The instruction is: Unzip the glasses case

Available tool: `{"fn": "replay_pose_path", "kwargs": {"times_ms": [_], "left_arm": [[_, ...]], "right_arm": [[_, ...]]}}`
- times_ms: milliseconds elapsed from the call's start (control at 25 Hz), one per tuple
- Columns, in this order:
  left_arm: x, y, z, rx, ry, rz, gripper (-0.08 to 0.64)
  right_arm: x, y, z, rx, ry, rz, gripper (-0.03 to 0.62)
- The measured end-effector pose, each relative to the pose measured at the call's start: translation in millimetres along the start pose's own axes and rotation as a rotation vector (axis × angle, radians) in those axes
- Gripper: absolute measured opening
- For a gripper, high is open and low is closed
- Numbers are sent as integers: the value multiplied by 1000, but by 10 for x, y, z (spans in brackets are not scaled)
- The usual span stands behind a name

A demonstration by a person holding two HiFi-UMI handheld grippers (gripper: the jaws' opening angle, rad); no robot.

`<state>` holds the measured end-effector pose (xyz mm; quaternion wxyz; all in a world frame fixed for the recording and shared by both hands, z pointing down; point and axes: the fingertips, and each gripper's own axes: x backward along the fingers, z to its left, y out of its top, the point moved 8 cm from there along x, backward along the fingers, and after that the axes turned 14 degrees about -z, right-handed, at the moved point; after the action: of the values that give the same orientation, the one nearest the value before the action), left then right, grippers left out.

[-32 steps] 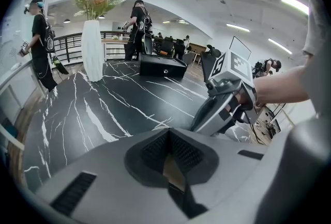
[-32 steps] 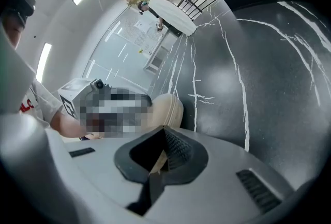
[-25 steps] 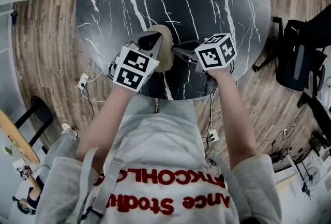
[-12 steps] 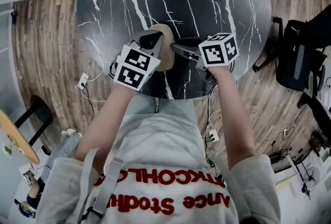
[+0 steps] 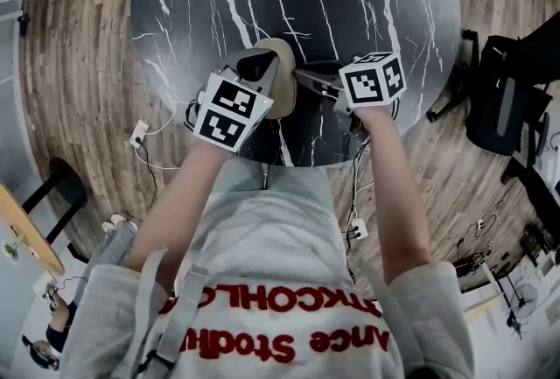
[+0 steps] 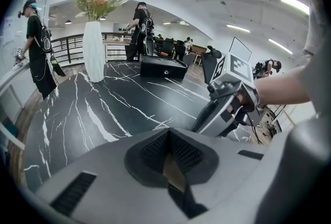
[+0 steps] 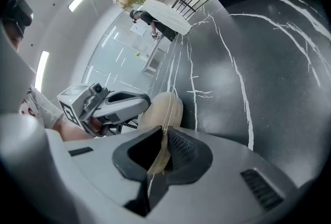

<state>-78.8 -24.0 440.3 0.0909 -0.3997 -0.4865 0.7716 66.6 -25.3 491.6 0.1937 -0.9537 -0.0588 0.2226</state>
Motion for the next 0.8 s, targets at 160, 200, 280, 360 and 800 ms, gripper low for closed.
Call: {"fn": "replay_pose_path", "kwargs": {"times_ms": [160,200,280,360,800], "left_arm": [[-7,-5,-7,4,-1,-2,6],[-9,-4,-5,3,0,-2,6],[-12,0,-4,1,2,-1,6],[-8,-1,-3,0,8,0,6],[-1,-6,7,10,9,0,6]], "right_arm": [[-9,6,-52,-33,27,12,41],[-14,18,-50,-28,25,22,41],[-21,48,-21,2,12,54,31],[-28,51,7,29,5,85,17],[-12,-66,143,274,-9,57,26]]}}
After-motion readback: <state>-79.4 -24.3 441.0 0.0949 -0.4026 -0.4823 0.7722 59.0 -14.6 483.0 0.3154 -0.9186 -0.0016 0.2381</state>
